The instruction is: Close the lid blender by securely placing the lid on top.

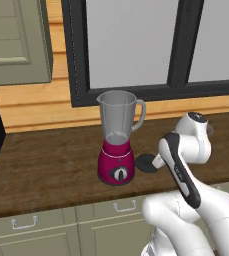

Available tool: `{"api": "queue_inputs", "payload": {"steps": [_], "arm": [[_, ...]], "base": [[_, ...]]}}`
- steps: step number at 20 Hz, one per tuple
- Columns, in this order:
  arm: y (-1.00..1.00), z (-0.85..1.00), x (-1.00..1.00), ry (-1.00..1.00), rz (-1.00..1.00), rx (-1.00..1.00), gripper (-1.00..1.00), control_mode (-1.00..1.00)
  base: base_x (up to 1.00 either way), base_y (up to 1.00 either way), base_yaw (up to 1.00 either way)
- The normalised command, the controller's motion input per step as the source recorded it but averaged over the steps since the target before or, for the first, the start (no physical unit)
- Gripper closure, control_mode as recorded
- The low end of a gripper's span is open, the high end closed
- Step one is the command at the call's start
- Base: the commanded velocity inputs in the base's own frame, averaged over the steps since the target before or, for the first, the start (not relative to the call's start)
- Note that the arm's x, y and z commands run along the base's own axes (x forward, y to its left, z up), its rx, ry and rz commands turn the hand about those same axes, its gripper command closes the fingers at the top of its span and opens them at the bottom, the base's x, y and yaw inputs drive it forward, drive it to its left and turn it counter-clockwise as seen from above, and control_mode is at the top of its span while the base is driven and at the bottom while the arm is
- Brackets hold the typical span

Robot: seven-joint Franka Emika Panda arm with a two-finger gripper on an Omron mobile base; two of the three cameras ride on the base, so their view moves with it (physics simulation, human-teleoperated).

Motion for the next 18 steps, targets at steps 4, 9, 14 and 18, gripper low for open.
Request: {"api": "queue_inputs", "payload": {"steps": [4,9,14,18], "arm": [[0.0,-0.08,0.19,0.04,0.0,0.0,-1.0,-1.0],[0.0,-0.13,0.28,0.08,0.0,0.0,-1.0,-1.0],[0.0,-0.15,0.3,0.08,0.0,0.0,-1.0,-1.0],[0.0,-0.16,0.26,0.03,0.0,0.0,-1.0,-1.0]], "base": [[0.0,0.0,0.0],[0.0,0.0,0.0],[0.0,0.0,0.0],[0.0,0.0,0.0]]}}
